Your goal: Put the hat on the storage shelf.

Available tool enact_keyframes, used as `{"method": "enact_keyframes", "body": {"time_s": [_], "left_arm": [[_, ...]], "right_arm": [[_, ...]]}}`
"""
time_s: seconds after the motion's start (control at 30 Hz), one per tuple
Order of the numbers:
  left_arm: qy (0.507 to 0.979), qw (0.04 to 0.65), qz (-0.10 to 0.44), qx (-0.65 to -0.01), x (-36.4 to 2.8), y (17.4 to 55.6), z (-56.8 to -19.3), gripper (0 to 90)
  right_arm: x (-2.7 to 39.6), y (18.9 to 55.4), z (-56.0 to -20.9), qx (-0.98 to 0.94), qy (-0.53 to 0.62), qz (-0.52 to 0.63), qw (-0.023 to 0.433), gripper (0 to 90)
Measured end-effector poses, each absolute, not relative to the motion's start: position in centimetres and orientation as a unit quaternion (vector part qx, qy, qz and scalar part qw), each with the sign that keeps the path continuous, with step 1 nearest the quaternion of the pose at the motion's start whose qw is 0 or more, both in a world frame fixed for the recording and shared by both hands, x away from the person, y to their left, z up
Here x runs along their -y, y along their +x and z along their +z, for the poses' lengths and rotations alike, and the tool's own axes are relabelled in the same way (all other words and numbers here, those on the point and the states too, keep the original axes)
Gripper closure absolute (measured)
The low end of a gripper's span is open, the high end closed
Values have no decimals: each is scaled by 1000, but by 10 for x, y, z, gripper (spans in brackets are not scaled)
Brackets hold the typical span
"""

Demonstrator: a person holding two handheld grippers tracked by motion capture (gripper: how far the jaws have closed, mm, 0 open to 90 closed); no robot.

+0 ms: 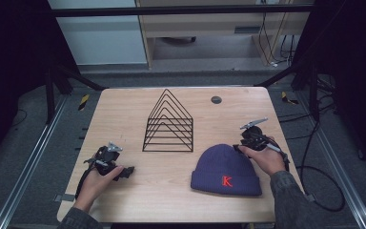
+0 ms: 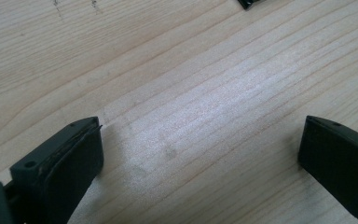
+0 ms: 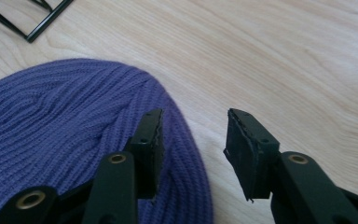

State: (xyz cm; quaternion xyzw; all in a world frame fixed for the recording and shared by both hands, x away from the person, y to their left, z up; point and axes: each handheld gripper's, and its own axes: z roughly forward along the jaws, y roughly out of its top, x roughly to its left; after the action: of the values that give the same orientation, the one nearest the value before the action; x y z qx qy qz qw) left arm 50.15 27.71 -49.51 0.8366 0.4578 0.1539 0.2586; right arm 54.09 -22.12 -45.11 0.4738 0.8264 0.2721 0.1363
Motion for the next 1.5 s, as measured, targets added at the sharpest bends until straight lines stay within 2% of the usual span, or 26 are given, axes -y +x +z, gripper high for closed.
{"method": "enact_keyframes", "body": {"time_s": [0.27,0.6,0.67,0.8,0.93,1.27,1.5], "left_arm": [[837,259,153,-457,-277,502,-495,0],[837,259,154,-458,-277,502,-495,0],[836,259,154,-458,-277,502,-495,0],[836,259,154,-458,-276,502,-495,0],[836,259,154,-458,-276,502,-495,0],[836,261,152,-457,-276,503,-495,0],[834,265,163,-455,-278,503,-493,55]], "right_arm": [[205,545,-462,-835,471,262,115,483],[196,551,-472,-846,465,240,104,486],[195,551,-473,-848,463,237,102,529],[194,550,-472,-852,457,235,97,675],[193,549,-471,-852,455,241,91,745],[198,531,-445,-840,443,297,101,780],[207,506,-417,-829,416,350,132,784]]}}
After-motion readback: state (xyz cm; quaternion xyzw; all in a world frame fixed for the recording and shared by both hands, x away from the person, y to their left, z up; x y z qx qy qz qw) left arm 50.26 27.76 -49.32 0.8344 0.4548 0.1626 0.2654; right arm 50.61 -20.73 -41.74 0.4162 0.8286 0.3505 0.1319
